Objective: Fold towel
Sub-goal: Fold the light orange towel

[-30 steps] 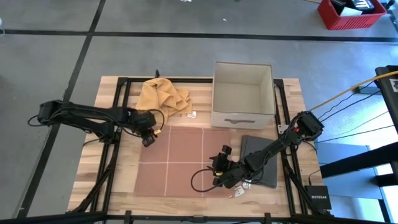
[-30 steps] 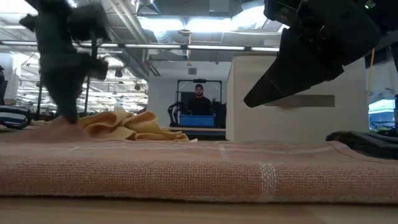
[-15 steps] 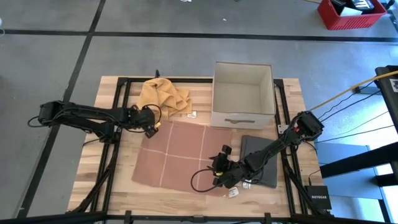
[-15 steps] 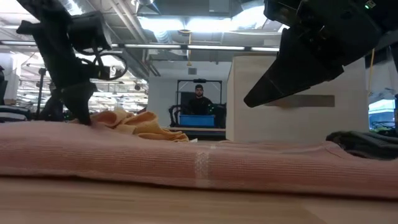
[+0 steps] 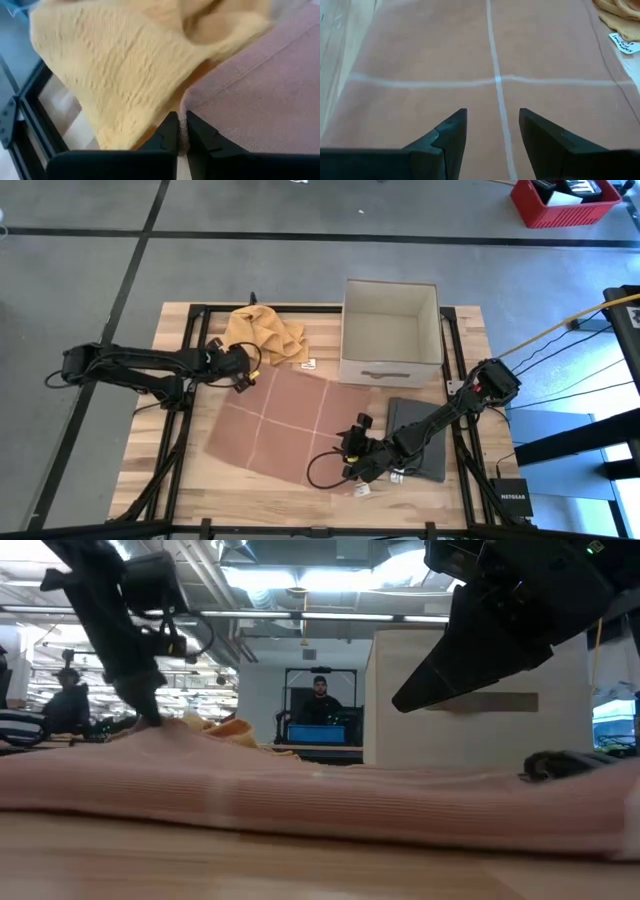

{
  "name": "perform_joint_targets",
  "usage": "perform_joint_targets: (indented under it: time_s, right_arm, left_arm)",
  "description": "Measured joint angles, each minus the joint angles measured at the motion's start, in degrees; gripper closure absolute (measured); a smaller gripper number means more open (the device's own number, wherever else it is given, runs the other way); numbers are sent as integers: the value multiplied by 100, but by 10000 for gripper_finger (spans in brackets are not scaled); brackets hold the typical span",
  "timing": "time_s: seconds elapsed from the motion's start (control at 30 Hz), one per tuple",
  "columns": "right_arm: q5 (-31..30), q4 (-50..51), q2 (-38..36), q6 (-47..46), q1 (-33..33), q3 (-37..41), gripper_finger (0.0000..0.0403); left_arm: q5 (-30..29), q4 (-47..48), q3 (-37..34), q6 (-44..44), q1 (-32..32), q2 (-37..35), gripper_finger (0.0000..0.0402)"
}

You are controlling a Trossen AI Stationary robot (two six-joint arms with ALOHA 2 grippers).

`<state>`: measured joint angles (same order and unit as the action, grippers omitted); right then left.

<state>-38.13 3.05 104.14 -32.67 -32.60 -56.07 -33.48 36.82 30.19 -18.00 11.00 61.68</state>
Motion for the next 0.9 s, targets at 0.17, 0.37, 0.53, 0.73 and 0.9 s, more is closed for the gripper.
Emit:
perform_joint_targets:
  time_s: [0.17, 0.37, 0.53, 0.73, 0.9]
  right_arm:
    - [0, 0, 0, 0, 0, 0, 219]
    - [0, 0, 0, -2, 0, 0, 219]
    - [12, 1, 0, 13, 0, 0, 219]
    - [136, -1, 0, 9, 61, 0, 219]
    - [696, -35, 29, 148, 125, 0, 219]
  left_arm:
    - [275, -101, -170, -103, 169, 34, 371]
    - [296, -312, -170, 181, 184, 34, 331]
    - [655, 179, 267, -124, 186, 34, 267]
    - [2336, 1119, 1190, -1003, -293, -151, 235]
    - [3076, 1422, 652, -2114, -1499, -154, 240]
